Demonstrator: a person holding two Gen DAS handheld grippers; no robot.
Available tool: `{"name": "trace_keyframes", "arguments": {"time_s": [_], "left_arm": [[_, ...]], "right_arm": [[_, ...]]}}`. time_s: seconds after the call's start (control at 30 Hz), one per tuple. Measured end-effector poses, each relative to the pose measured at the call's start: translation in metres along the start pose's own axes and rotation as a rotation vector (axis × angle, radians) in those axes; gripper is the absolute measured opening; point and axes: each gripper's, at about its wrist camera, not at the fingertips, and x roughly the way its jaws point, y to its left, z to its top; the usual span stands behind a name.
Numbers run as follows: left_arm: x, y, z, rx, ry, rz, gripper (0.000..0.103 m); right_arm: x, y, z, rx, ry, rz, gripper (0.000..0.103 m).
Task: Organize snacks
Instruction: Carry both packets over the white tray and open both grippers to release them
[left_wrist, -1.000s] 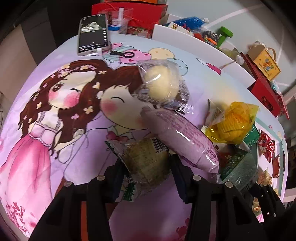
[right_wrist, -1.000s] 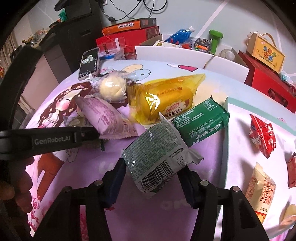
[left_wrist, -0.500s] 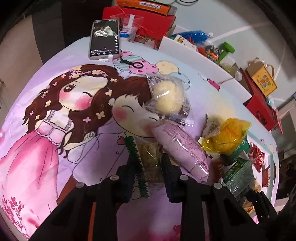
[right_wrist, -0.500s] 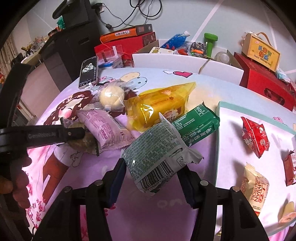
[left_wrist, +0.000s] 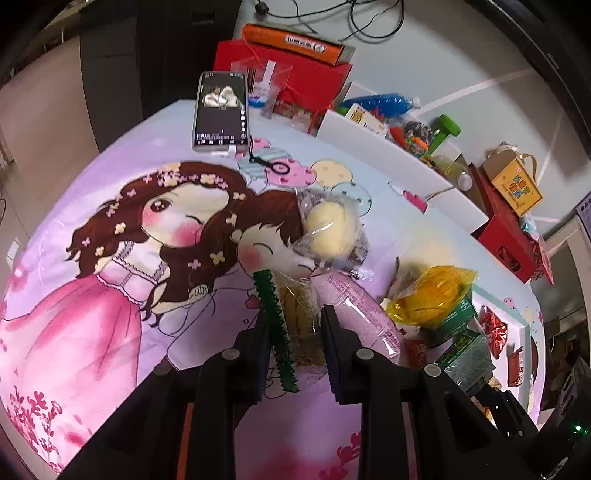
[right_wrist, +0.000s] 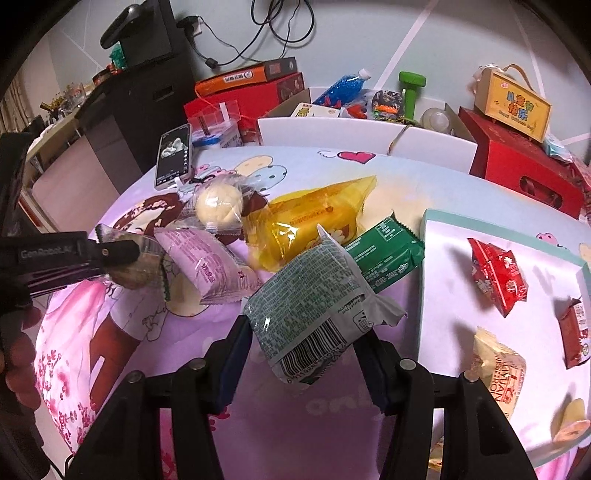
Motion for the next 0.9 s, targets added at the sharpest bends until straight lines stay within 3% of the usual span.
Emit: {"name": "trace_keyframes", "arguments": {"time_s": [0.3, 0.63, 0.9], "left_arm": [[-0.024, -0.009, 0.002, 0.022, -0.059, -0.030, 0.027], [-0.022, -0.030, -0.001, 0.073, -0.053, -0.058, 0.027], [-0.022, -0.066, -0.006, 0.158, -0.060, -0.117, 0.027]], "right_arm": [[-0.013, -0.003, 0.002, 0.015, -0.033, 0.001, 0.059], [-0.020, -0.008, 0.003, 0.036, -0.045, 0.001, 0.059], [-0.039, -0.041, 0.009, 0.109, -0.087, -0.042, 0.059]]}}
